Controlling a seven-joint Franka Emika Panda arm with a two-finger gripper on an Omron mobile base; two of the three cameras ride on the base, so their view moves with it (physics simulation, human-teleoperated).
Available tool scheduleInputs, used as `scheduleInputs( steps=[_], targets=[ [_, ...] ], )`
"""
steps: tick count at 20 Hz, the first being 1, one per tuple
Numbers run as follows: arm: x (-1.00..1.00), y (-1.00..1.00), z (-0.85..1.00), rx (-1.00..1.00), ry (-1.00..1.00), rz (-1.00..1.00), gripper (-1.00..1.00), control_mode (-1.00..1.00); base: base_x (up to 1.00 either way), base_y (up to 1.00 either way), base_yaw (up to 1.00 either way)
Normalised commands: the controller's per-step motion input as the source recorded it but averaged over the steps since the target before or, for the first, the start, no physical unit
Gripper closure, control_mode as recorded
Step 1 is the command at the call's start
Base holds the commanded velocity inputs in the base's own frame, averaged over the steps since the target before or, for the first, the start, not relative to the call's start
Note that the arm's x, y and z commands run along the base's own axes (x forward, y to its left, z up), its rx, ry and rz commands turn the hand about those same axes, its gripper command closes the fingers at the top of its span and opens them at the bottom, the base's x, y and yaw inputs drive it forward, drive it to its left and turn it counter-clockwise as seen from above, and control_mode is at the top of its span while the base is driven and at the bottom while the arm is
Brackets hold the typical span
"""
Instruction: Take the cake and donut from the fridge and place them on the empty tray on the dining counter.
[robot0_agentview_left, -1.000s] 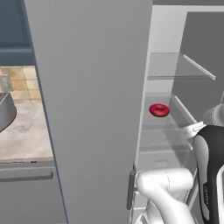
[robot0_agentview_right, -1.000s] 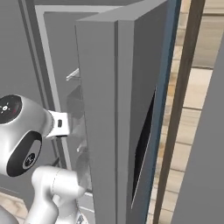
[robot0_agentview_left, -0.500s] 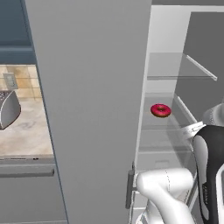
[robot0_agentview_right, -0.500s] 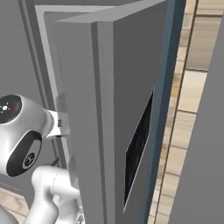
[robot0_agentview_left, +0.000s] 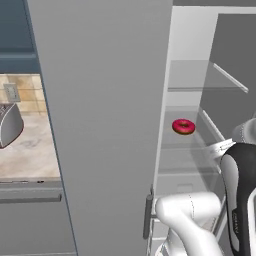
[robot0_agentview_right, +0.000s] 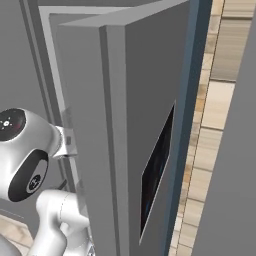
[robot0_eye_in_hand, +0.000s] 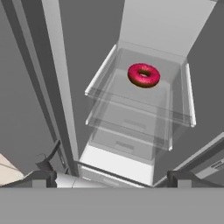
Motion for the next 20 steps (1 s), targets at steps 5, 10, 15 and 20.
scheduleInputs(
  steps=[5,10,15,20],
  targets=[
    [0.00,0.00,0.00,0.00,0.00,0.00,-1.00,1.00,0.45,0.00,0.02],
    [0.40,-0.01,-0.17,0.00,0.05,0.09,-1.00,-1.00,0.10,0.00,0.02],
    [0.66,0.00,-0.31,0.00,0.14,0.15,-1.00,-1.00,0.00,0.00,0.00],
    [0.46,-0.02,-0.07,0.00,0.17,0.05,-1.00,-1.00,0.00,0.00,0.00]
  ],
)
